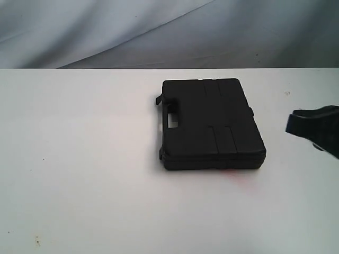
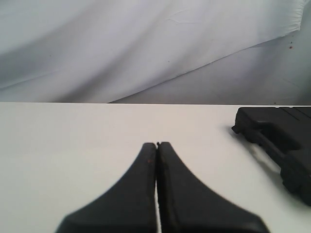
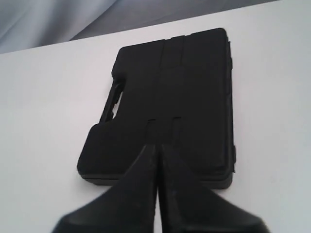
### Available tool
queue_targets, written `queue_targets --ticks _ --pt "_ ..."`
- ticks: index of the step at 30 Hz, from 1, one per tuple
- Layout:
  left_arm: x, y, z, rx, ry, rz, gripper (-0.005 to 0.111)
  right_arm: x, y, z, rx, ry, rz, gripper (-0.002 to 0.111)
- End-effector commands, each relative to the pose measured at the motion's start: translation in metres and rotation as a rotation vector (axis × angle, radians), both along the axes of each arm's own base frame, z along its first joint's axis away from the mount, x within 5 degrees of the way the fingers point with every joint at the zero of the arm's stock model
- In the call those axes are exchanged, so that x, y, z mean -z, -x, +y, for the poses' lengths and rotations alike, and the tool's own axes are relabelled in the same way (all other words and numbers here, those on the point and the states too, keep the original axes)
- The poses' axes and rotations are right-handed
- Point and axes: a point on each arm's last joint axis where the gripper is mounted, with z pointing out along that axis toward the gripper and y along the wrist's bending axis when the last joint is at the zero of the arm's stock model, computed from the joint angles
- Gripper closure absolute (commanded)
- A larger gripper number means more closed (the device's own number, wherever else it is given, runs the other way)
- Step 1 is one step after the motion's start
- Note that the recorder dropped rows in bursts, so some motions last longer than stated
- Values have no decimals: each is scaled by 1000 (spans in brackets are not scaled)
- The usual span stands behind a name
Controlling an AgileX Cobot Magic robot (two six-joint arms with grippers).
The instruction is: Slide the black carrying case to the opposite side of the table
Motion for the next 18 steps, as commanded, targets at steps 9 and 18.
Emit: queue_targets --ticks 9,18 --pt "1 0 0 -1 6 -1 107 6 35 -47 111 74 -188 108" --pt "1 0 0 -1 6 -1 107 11 57 -62 156 106 -294 108"
